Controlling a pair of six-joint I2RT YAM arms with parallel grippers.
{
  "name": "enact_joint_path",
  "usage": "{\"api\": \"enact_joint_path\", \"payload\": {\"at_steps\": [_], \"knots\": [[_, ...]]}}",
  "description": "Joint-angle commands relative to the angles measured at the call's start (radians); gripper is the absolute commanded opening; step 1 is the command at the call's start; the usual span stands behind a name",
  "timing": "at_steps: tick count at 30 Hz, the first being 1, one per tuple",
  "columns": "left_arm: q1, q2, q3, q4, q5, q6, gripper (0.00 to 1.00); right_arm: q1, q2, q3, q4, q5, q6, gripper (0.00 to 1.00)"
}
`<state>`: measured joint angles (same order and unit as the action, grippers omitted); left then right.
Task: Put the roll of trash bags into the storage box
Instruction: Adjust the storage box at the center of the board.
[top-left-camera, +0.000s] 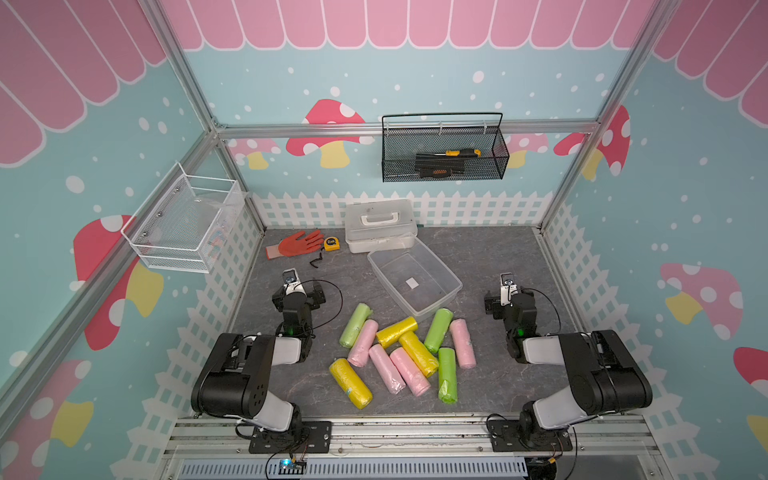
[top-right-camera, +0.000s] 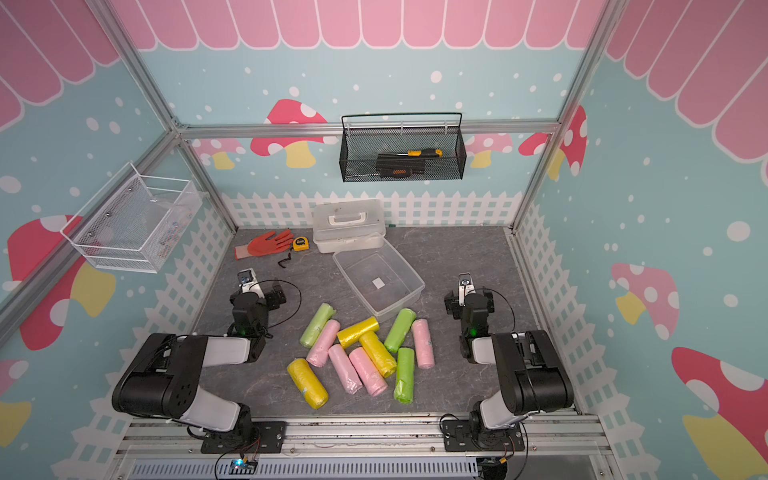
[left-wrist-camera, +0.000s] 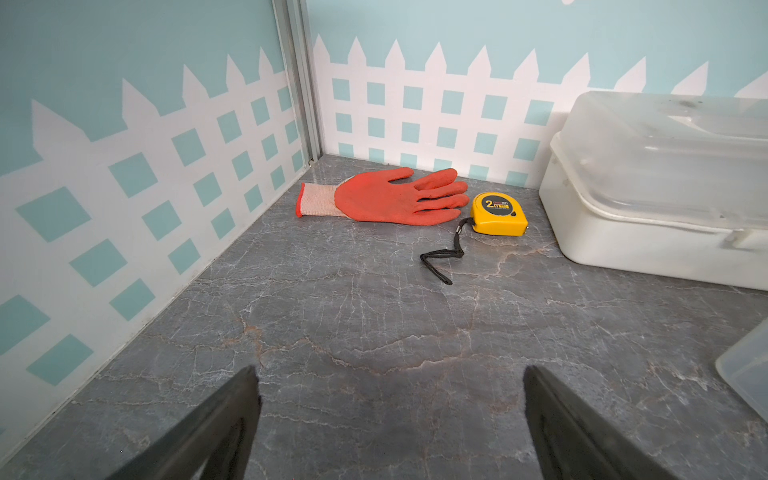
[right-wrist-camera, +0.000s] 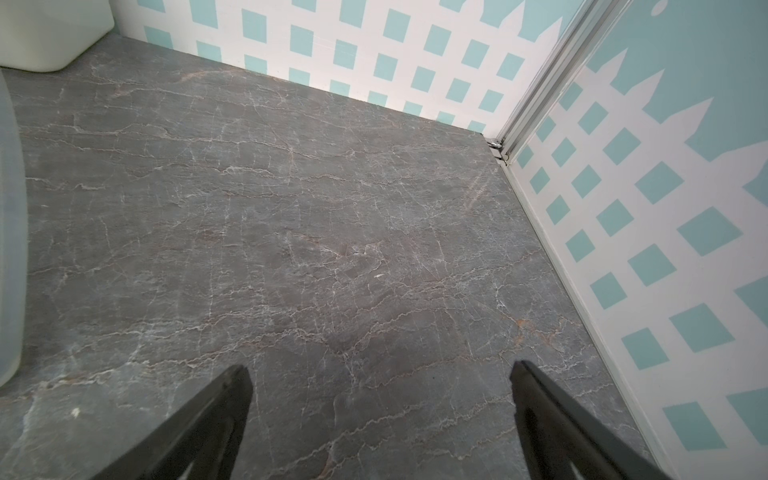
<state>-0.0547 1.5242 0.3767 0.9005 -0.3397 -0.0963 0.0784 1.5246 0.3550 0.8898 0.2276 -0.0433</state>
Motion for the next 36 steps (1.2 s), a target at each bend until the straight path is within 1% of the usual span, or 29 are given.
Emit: {"api": "enact_joint_path", "payload": {"at_steps": [1,2,3,5,7,8,10,11,13,14,15,17,19,20,21,22,23,24,25,26,27,28,29,30,31,32,33,34,36], "knots": [[0.001,0.003,0.008,-0.015,0.015,0.016,0.99,-0.003,-0.007,0.007,0.005,0.008,0.011,0.99],[-0.001,0.002,0.007,-0.014,0.014,0.018,0.99,-0.003,-0.008,0.007,0.006,0.009,0.011,0.99],[-0.004,-0.006,0.014,-0.02,0.043,0.034,0.99,-0.003,-0.009,0.007,0.009,0.01,0.012,0.99],[-0.028,-0.064,0.065,-0.169,0.081,0.077,0.99,-0.003,-0.018,0.006,0.006,0.032,0.022,0.99],[-0.055,-0.117,0.176,-0.419,0.028,0.075,0.99,-0.003,-0.044,0.004,-0.022,0.04,0.032,0.99],[-0.058,-0.112,0.21,-0.482,-0.046,0.049,0.99,-0.003,-0.043,0.001,-0.006,0.035,0.027,0.99],[-0.055,-0.094,0.233,-0.521,-0.159,-0.022,0.99,-0.003,-0.055,0.0,-0.016,0.02,0.022,0.99],[-0.054,-0.101,0.246,-0.547,-0.163,-0.025,0.99,-0.003,-0.066,0.005,-0.027,0.016,0.012,0.99],[-0.056,-0.144,0.251,-0.58,-0.114,-0.016,0.99,0.001,-0.189,0.135,-0.36,0.098,0.049,0.99],[-0.057,-0.168,0.235,-0.56,-0.096,-0.013,0.99,0.002,-0.247,0.189,-0.489,0.098,0.082,0.99],[-0.059,-0.203,0.212,-0.533,-0.094,-0.022,0.99,0.002,-0.3,0.205,-0.535,0.088,0.132,0.99],[-0.057,-0.28,0.174,-0.504,-0.118,-0.083,0.99,0.002,-0.363,0.179,-0.53,0.08,0.247,0.98],[-0.059,-0.362,0.142,-0.504,-0.158,-0.168,0.99,0.001,-0.432,0.216,-0.686,0.107,0.338,0.99],[-0.058,-0.411,0.139,-0.539,-0.188,-0.231,0.99,0.001,-0.466,0.258,-0.793,0.114,0.361,0.99],[-0.058,-0.461,0.144,-0.596,-0.189,-0.271,0.99,0.001,-0.499,0.295,-0.9,0.119,0.378,0.99],[-0.056,-0.504,0.151,-0.649,-0.132,-0.258,0.99,0.001,-0.523,0.329,-0.983,0.128,0.402,0.99],[-0.059,-0.558,0.152,-0.682,-0.028,-0.182,0.99,0.001,-0.549,0.346,-1.043,0.143,0.418,0.99],[-0.059,-0.61,0.14,-0.692,0.086,-0.116,0.99,0.001,-0.571,0.337,-1.057,0.175,0.439,0.99],[-0.059,-0.652,0.114,-0.678,0.163,-0.09,0.99,0.0,-0.598,0.324,-1.085,0.221,0.498,0.99],[-0.058,-0.704,0.084,-0.666,0.201,-0.095,0.99,-0.001,-0.624,0.308,-1.138,0.291,0.582,0.99],[-0.058,-0.752,0.055,-0.66,0.194,-0.112,0.99,-0.004,-0.648,0.292,-1.178,0.338,0.681,0.99],[-0.059,-0.798,0.032,-0.662,0.146,-0.14,0.99,-0.012,-0.667,0.282,-1.179,0.313,0.679,0.99],[-0.058,-0.848,-0.003,-0.661,0.059,-0.194,0.99,-0.025,-0.682,0.283,-1.166,0.256,0.64,0.99],[-0.057,-0.894,-0.049,-0.646,-0.055,-0.283,0.99,-0.031,-0.688,0.298,-1.168,0.184,0.608,0.99],[-0.052,-0.933,-0.088,-0.646,-0.124,-0.373,0.99,-0.032,-0.689,0.322,-1.187,0.12,0.594,0.99],[-0.041,-0.974,-0.123,-0.659,-0.159,-0.461,0.99,-0.032,-0.686,0.351,-1.208,0.049,0.586,0.99],[-0.027,-0.999,-0.143,-0.664,-0.138,-0.513,0.99,-0.031,-0.683,0.379,-1.233,-0.008,0.587,0.99],[-0.018,-1.02,-0.138,-0.685,-0.109,-0.54,0.99,-0.031,-0.674,0.402,-1.265,-0.033,0.598,0.99],[-0.015,-1.035,-0.078,-0.794,-0.044,-0.58,0.99,-0.031,-0.644,0.459,-1.355,-0.037,0.654,0.99]]}}
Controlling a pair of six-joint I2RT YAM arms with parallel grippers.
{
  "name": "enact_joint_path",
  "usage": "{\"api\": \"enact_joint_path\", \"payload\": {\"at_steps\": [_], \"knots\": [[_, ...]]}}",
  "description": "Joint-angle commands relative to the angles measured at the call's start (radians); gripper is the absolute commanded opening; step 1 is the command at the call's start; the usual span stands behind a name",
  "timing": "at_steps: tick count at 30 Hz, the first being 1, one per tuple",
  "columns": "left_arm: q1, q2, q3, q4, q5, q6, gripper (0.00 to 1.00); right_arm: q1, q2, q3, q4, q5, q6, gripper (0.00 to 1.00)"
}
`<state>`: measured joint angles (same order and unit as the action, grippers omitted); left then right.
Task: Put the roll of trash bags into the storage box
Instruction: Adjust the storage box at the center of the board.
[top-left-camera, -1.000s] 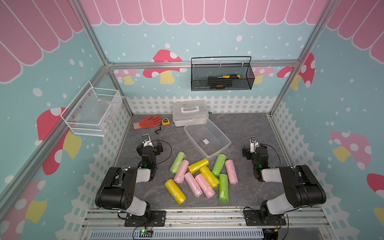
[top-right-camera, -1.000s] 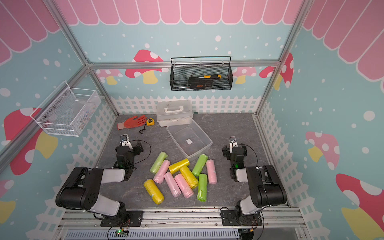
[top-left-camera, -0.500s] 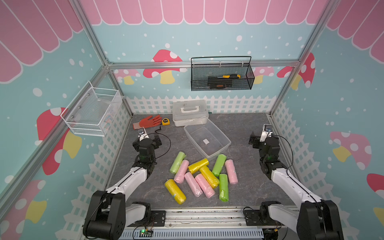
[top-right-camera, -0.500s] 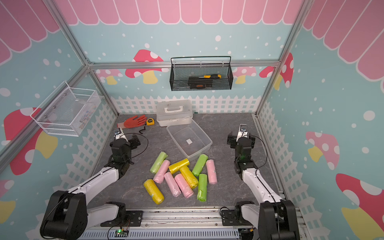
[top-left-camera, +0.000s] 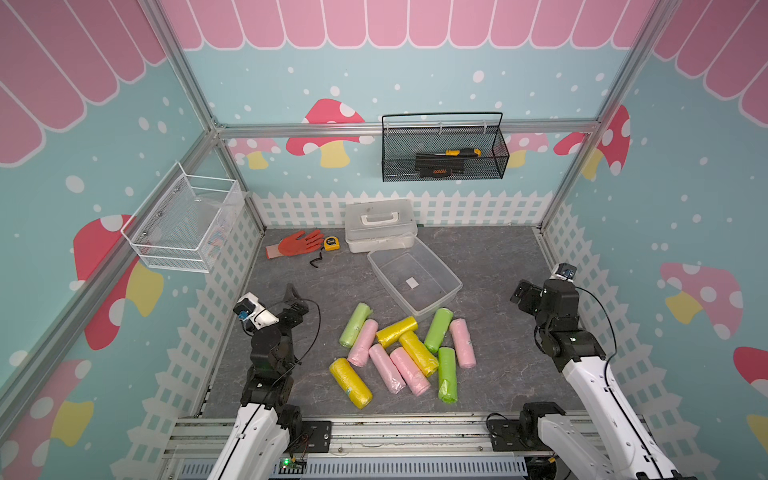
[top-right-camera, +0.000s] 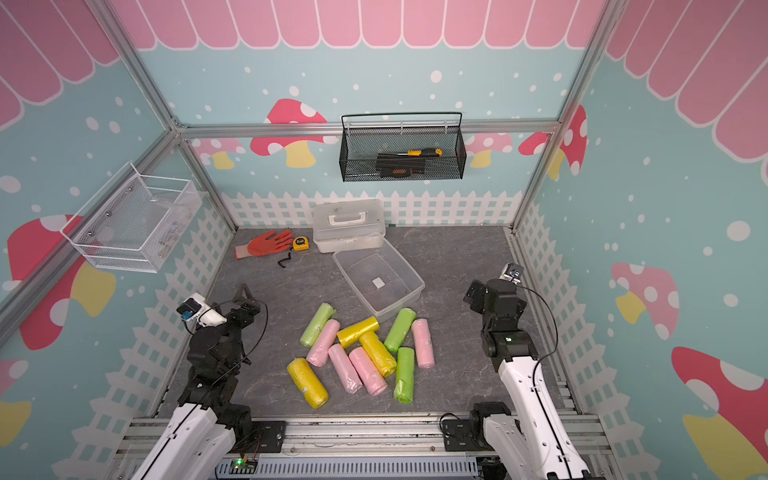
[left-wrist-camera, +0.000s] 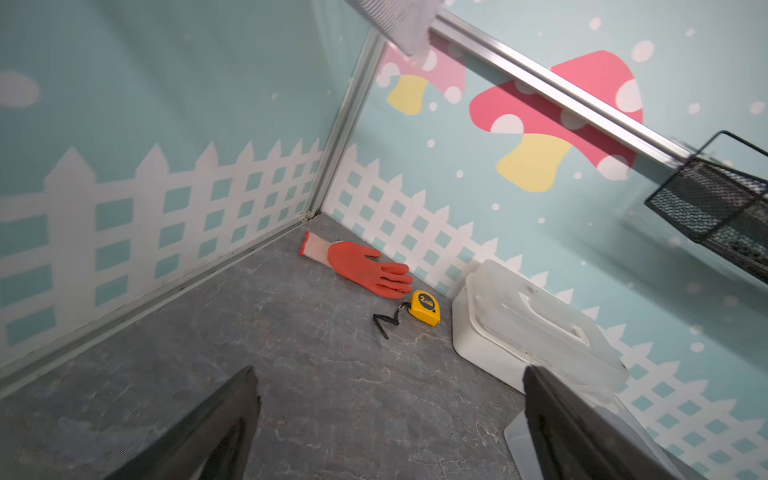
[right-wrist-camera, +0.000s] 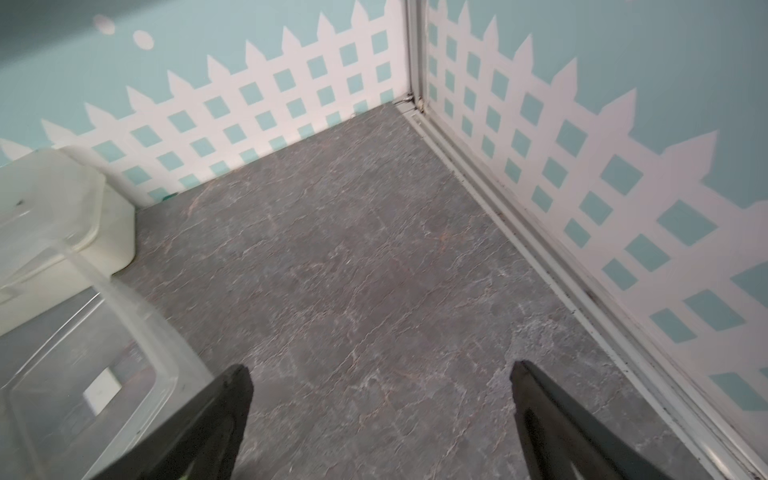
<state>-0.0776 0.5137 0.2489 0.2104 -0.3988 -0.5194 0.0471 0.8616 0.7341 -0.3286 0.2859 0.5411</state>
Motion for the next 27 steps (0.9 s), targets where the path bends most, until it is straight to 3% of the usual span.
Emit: {"api": "enact_joint_path", "payload": {"at_steps": [1,4,8,13,20,27], "knots": [[0.008,-0.019,0.087,-0.162,0.036,-0.179,0.99,0.0,0.036,0.101,-0.171,-0.101,0.085,0.99],[0.007,0.044,0.158,-0.242,0.146,-0.207,0.99,0.0,0.1,0.143,-0.229,-0.163,0.153,0.99],[0.008,0.199,0.232,-0.328,0.198,-0.241,0.99,0.017,0.241,0.202,-0.251,-0.369,0.168,0.96],[0.005,0.409,0.38,-0.444,0.28,-0.224,0.99,0.098,0.351,0.267,-0.281,-0.44,0.14,0.94],[-0.004,0.564,0.482,-0.497,0.327,-0.193,0.99,0.337,0.431,0.365,-0.319,-0.268,0.091,0.94],[-0.035,0.562,0.505,-0.504,0.334,-0.185,0.99,0.367,0.564,0.373,-0.29,-0.34,0.124,0.93]]}}
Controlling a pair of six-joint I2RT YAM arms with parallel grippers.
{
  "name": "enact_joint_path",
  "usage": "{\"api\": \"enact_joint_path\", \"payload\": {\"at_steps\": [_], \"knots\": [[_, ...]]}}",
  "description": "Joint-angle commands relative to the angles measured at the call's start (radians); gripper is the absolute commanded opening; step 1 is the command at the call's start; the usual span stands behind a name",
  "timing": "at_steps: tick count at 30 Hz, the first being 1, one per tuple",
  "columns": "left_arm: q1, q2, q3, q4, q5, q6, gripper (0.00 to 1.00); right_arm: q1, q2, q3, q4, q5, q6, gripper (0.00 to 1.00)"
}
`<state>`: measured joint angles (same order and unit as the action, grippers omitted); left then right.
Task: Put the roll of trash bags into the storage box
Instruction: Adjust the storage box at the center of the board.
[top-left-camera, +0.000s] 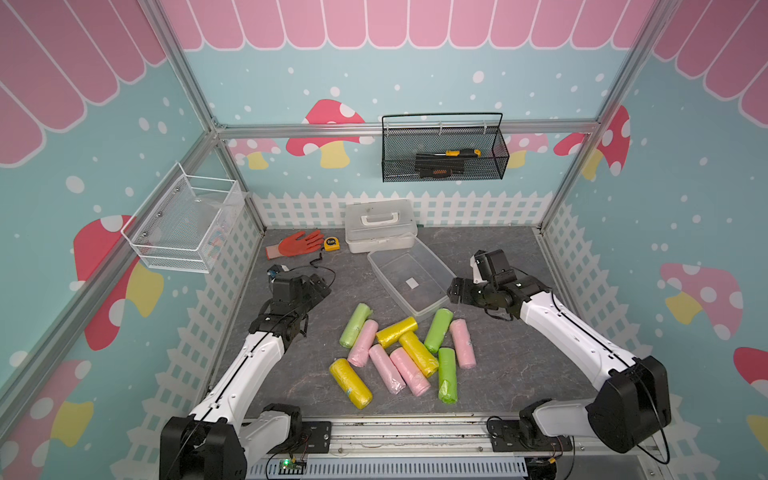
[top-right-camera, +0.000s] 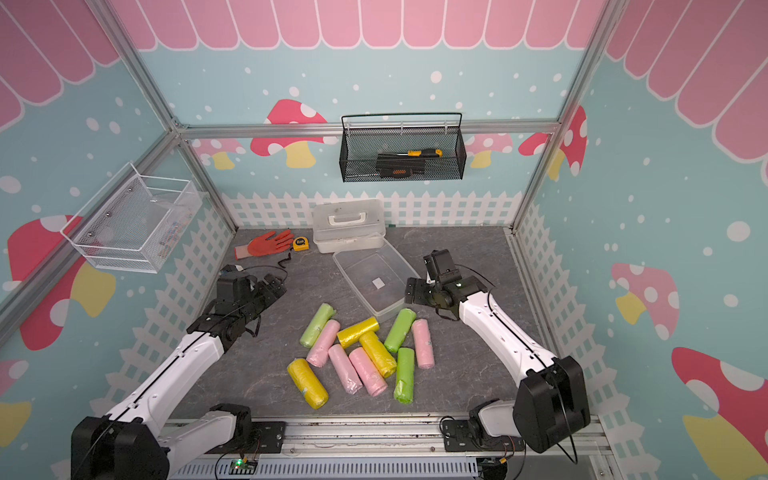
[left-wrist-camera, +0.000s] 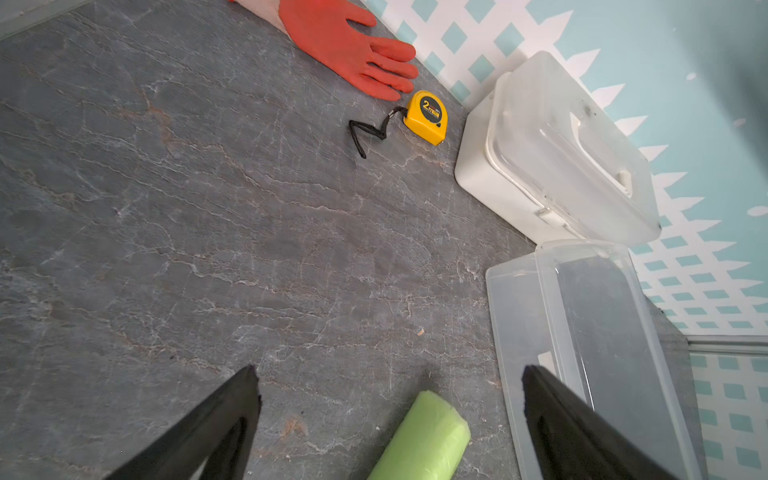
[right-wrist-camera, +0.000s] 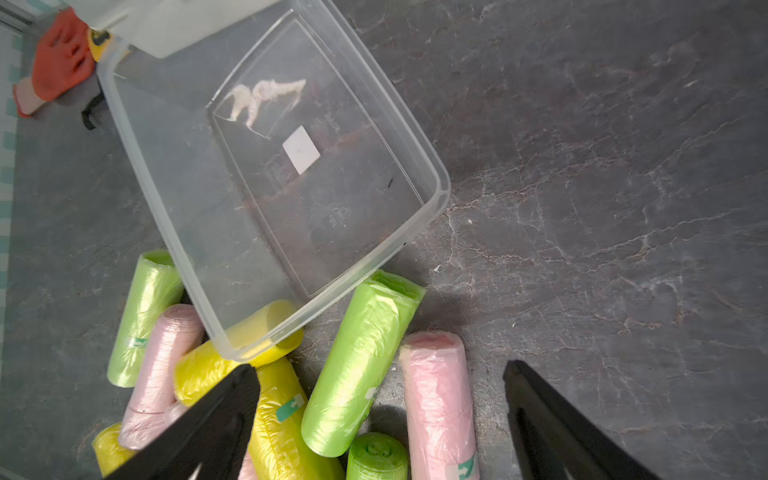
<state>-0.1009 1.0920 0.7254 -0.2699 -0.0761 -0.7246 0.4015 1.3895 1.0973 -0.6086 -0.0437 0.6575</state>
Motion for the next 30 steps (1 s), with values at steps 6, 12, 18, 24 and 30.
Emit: {"api": "enact_joint_path", "payload": {"at_steps": [6,12,18,24,30], "knots": [[-0.027,-0.026,0.028,-0.019,0.007,0.017,0.99,0.047,0.148,0.065,-0.005,-0.026,-0.006,0.92],[-0.036,-0.023,0.028,-0.021,-0.009,0.022,0.99,0.083,0.242,0.109,0.003,-0.044,0.006,0.9],[-0.04,-0.006,0.033,-0.019,0.007,0.021,0.99,0.092,0.289,0.131,0.004,-0.056,0.017,0.87],[-0.041,-0.002,0.029,-0.02,0.0,0.021,0.99,0.094,0.332,0.143,0.007,-0.072,0.022,0.74],[-0.043,0.006,0.035,-0.018,0.013,0.017,0.99,0.093,0.326,0.163,0.002,-0.044,0.0,0.59]]}}
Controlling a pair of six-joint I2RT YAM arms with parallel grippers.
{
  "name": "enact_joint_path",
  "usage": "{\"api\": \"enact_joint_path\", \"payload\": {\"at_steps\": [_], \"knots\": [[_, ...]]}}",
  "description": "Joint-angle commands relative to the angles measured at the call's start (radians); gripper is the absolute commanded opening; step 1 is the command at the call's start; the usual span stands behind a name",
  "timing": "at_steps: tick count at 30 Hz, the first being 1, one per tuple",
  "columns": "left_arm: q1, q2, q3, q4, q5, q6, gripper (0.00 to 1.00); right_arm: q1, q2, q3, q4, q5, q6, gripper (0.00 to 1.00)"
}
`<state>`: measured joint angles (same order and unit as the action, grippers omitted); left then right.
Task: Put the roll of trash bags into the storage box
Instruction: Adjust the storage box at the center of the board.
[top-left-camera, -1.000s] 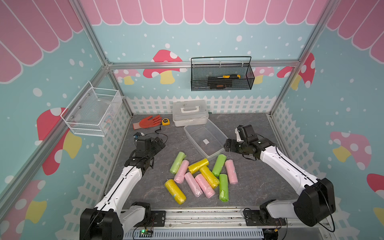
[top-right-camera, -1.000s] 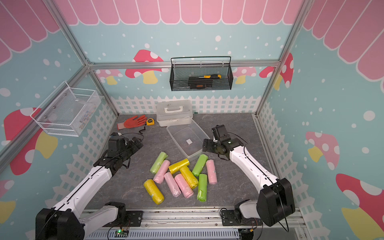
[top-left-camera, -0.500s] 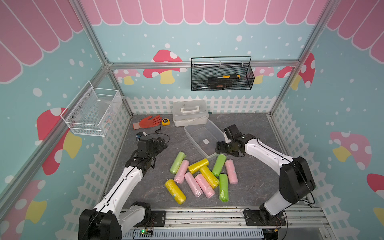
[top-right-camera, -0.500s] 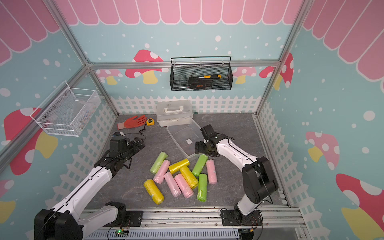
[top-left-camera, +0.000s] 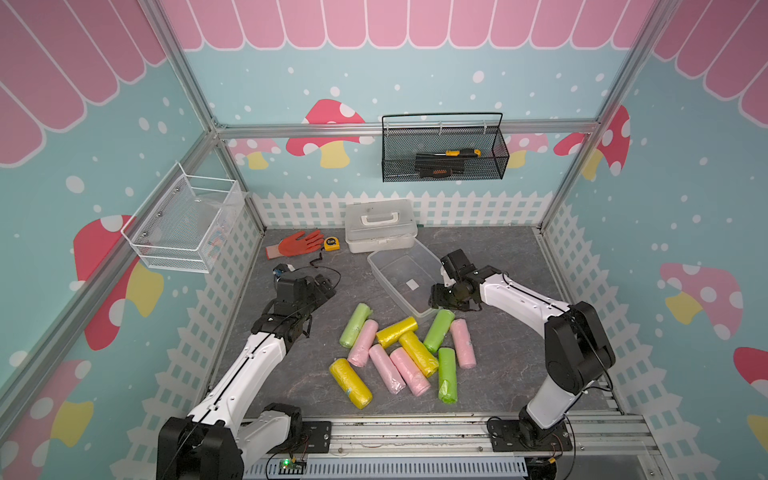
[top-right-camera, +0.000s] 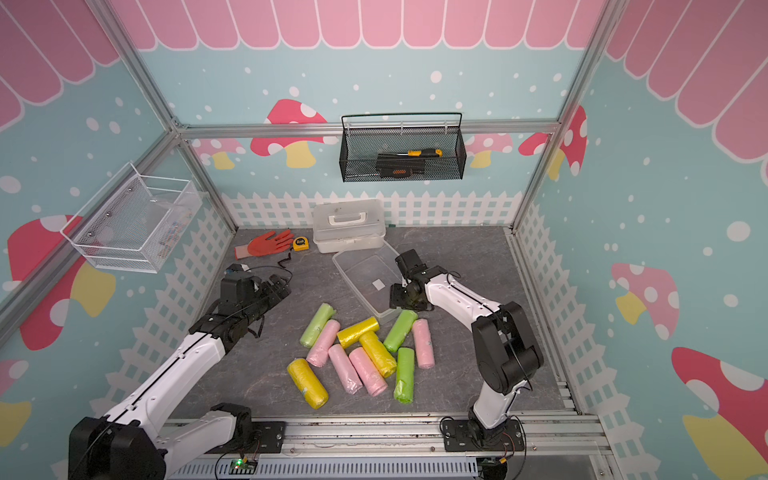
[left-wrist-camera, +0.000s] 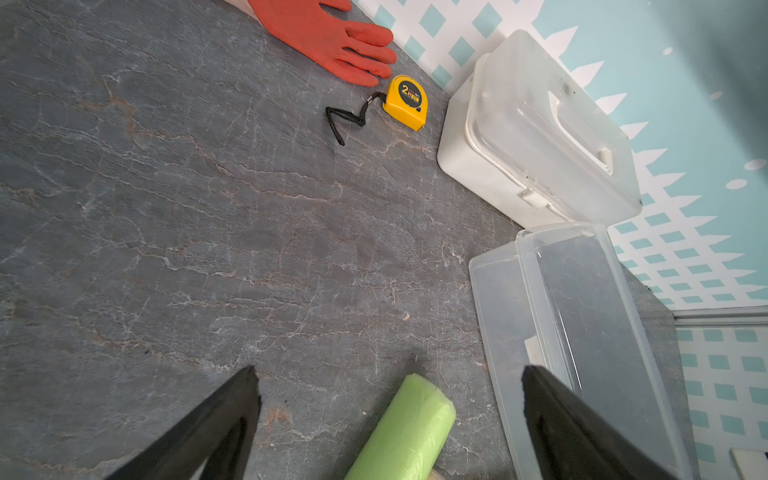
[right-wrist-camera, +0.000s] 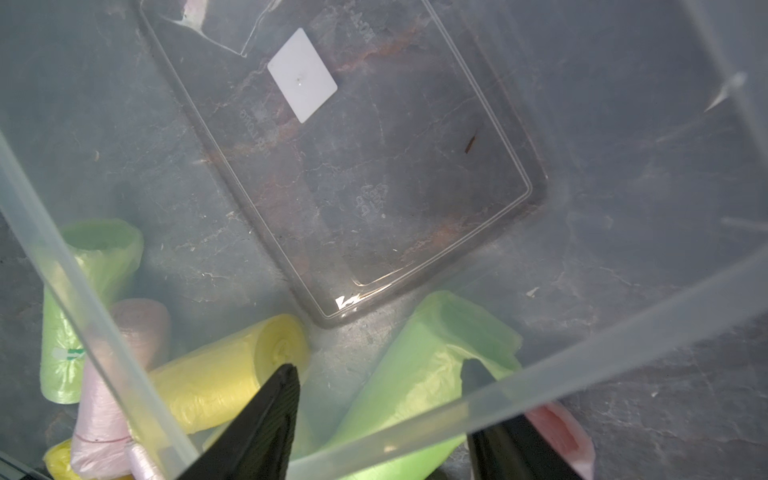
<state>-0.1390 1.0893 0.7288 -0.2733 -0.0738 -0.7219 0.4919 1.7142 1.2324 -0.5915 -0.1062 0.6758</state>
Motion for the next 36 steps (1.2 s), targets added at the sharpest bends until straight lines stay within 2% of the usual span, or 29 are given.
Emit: {"api": "enact_joint_path", "payload": {"at_steps": [1,8,11,18,19,23,26,30,36], "knots": [[-0.005,0.009,0.032,-0.015,0.009,0.016,0.99,0.004,0.0,0.035,-0.021,0.033,-0.029,0.57],[-0.004,0.014,0.033,-0.016,0.012,0.015,0.99,0.004,-0.001,0.102,-0.059,0.135,-0.119,0.37],[-0.007,0.018,0.035,-0.015,0.016,0.013,0.99,0.004,0.021,0.123,-0.061,0.125,-0.14,0.28],[-0.008,0.032,0.04,-0.018,0.026,0.016,0.99,0.004,0.083,0.164,-0.092,0.115,-0.158,0.2],[-0.009,0.033,0.042,-0.017,0.029,0.018,0.99,0.003,0.087,0.169,-0.101,0.115,-0.157,0.21],[-0.011,0.037,0.044,-0.017,0.033,0.018,0.99,0.003,0.063,0.168,-0.128,0.116,-0.155,0.44],[-0.013,0.048,0.047,-0.018,0.039,0.018,0.99,0.004,0.022,0.14,-0.122,0.136,-0.141,0.53],[-0.014,0.061,0.055,-0.022,0.048,0.02,0.99,0.004,0.007,0.11,-0.106,0.123,-0.12,0.55],[-0.015,0.082,0.062,-0.02,0.052,0.018,0.99,0.005,0.13,0.177,-0.132,0.103,-0.123,0.49]]}}
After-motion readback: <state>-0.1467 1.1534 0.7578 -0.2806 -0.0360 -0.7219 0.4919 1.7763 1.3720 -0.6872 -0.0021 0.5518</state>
